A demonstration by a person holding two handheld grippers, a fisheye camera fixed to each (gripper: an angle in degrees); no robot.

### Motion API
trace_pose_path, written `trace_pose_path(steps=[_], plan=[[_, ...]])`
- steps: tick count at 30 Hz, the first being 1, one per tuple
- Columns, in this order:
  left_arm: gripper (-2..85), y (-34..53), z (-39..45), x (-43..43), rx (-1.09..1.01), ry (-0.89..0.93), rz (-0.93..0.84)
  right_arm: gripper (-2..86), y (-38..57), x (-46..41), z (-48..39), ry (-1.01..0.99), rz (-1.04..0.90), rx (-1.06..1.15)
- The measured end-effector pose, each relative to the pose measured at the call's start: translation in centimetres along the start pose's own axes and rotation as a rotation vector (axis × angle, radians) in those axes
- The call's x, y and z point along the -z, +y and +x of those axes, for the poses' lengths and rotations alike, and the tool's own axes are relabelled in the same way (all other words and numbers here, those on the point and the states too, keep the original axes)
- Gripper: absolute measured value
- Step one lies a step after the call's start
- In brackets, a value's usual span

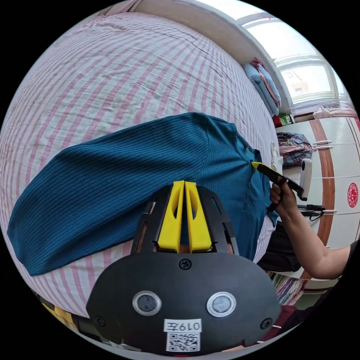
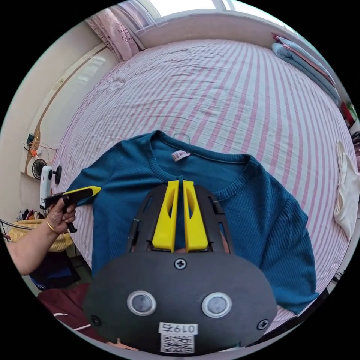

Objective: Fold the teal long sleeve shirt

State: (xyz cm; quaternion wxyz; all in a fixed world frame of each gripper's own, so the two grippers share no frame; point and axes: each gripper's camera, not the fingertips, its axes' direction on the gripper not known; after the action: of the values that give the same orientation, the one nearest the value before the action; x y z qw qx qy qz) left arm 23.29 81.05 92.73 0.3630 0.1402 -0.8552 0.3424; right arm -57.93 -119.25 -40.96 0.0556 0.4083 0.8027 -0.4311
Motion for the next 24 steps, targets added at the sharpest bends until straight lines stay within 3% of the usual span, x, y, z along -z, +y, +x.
trace_pose_path(steps=[7,13,24], plan=[[1.1,-2.2,3.8,1.2,-0.010,0.012,0.043,3.6,1.1,-0.8,1.5,-0.016,0.074,-0.020],[0.9,-6.6,9.5,0.9,-0.077,0.042,0.109,0.0,2.7,-0.9,3.0,-0.007,0.107,0.002],[0.9,-16.2,20.5,-7.1,-0.204,-0.014,-0.043,-0.9,4.6,-5.6,5.5,-0.002,0.020,0.066]])
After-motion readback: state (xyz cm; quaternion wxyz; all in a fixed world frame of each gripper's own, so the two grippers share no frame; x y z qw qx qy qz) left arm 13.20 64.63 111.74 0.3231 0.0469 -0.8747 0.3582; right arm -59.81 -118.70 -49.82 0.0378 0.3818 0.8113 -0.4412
